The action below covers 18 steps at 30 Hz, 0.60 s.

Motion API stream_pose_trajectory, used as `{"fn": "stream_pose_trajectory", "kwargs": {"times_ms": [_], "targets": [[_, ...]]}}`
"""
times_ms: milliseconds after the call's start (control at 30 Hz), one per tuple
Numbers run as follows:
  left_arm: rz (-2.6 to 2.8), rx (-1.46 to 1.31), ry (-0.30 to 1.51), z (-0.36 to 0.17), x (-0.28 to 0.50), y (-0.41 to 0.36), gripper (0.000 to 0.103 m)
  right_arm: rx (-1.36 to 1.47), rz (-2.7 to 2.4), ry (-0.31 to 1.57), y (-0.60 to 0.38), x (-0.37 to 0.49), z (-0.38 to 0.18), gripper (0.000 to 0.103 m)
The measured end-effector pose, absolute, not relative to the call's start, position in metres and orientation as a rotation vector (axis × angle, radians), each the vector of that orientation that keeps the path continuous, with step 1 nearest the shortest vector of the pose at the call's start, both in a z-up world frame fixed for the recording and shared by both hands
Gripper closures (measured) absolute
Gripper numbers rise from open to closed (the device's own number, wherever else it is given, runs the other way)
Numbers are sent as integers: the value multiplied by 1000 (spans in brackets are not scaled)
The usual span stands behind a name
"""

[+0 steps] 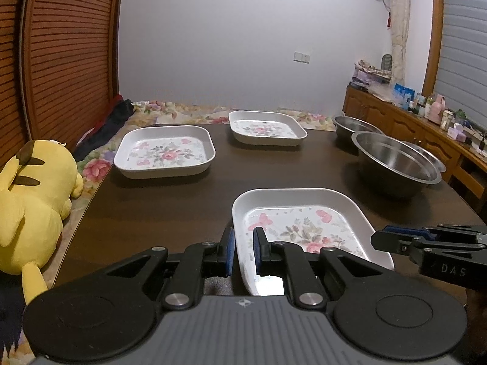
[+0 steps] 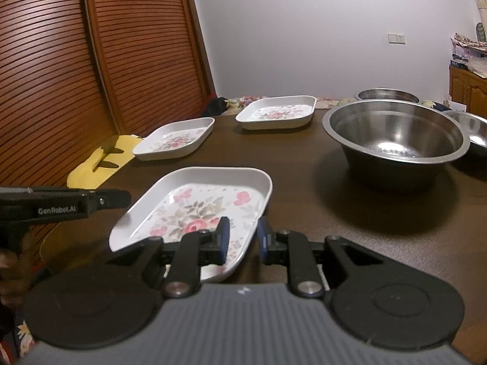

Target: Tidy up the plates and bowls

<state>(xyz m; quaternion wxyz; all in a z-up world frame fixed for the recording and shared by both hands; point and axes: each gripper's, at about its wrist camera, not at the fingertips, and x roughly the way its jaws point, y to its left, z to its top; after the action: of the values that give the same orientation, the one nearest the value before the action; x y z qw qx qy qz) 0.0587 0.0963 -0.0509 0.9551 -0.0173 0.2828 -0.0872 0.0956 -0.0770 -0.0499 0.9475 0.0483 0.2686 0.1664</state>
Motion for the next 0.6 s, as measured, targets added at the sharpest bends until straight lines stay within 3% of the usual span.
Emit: {"fn": "stream_pose_trajectory", "kwargs": {"times_ms": [133,400,533,600], "targets": [[-177,-26,566,-46,62,98,85,99,339,546,-77,95,-50,82],[-162,-3,538,-30,89,114,63,66,396,523,-71,105,-29,81],[-145,-8,529,-22,111,132,54,46,450,500,-64,127,-1,61],[-141,-13,530,-21,123,142,53,30,468,487,-59,140,11,61]]}}
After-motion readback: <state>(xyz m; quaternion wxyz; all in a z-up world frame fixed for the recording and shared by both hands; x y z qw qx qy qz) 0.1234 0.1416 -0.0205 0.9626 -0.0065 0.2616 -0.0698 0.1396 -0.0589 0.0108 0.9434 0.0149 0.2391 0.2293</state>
